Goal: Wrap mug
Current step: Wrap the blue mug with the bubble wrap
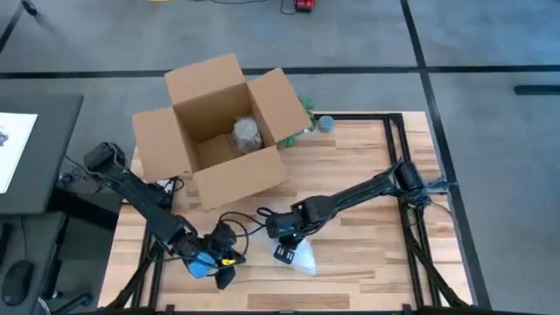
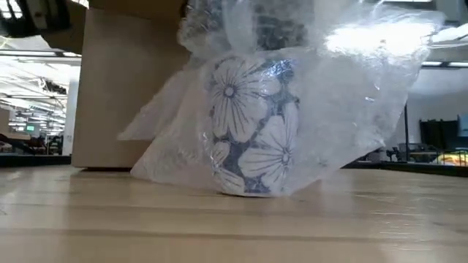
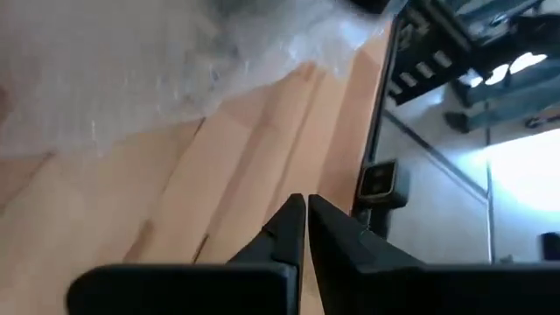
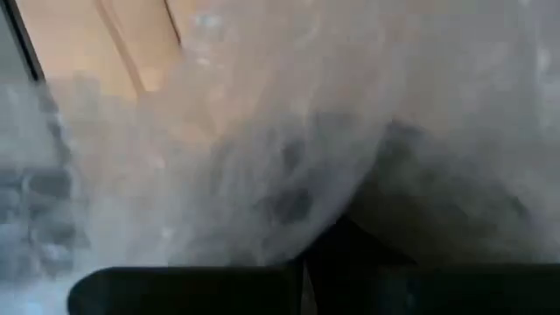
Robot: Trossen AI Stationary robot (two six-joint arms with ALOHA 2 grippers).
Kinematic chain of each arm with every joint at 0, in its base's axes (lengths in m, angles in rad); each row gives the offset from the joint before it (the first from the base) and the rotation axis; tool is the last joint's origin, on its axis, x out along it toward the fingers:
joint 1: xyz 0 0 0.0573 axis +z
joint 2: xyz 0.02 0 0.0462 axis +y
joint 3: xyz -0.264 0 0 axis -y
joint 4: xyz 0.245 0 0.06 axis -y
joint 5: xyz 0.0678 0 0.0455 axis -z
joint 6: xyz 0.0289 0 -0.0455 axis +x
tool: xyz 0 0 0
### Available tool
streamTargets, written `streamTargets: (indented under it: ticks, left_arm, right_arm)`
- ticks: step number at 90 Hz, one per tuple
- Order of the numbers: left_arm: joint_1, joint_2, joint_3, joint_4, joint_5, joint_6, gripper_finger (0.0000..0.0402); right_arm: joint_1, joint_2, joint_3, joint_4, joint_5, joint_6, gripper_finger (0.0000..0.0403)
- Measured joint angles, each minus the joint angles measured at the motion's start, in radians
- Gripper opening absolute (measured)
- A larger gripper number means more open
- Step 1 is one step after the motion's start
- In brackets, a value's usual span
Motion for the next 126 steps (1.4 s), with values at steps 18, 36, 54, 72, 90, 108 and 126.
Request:
streamTargets:
  ticks: [18, 36, 54, 72, 90, 108, 126]
  left_arm:
    - [0.0, -0.032, 0.001, 0.0, -0.019, 0.04, 0.0]
    - [-0.009, -0.033, 0.001, -0.021, -0.02, 0.047, 0.0]
    - [-0.026, -0.034, 0.001, -0.023, -0.022, 0.048, 0.0]
    - [-0.051, -0.034, 0.001, -0.04, -0.021, 0.046, 0.0]
    - [-0.069, -0.034, 0.001, -0.042, -0.021, 0.045, 0.0]
    - [-0.073, -0.034, 0.001, -0.043, -0.019, 0.046, 0.0]
    - [-0.077, -0.034, 0.001, -0.044, -0.017, 0.046, 0.0]
  right_arm:
    - [-0.002, 0.003, 0.014, -0.032, 0.022, -0.003, 0.0]
    - [-0.007, -0.014, 0.131, -0.159, 0.024, -0.03, 0.0]
    - [-0.008, -0.029, 0.292, -0.337, 0.004, -0.044, 0.0]
    - [-0.003, -0.028, 0.41, -0.438, -0.001, -0.013, 0.0]
    - [0.02, -0.028, 0.423, -0.291, -0.029, -0.018, 0.0]
    - [0.006, -0.029, 0.308, -0.269, -0.029, 0.0, 0.0]
    - [-0.014, -0.031, 0.16, -0.2, -0.027, -0.003, 0.0]
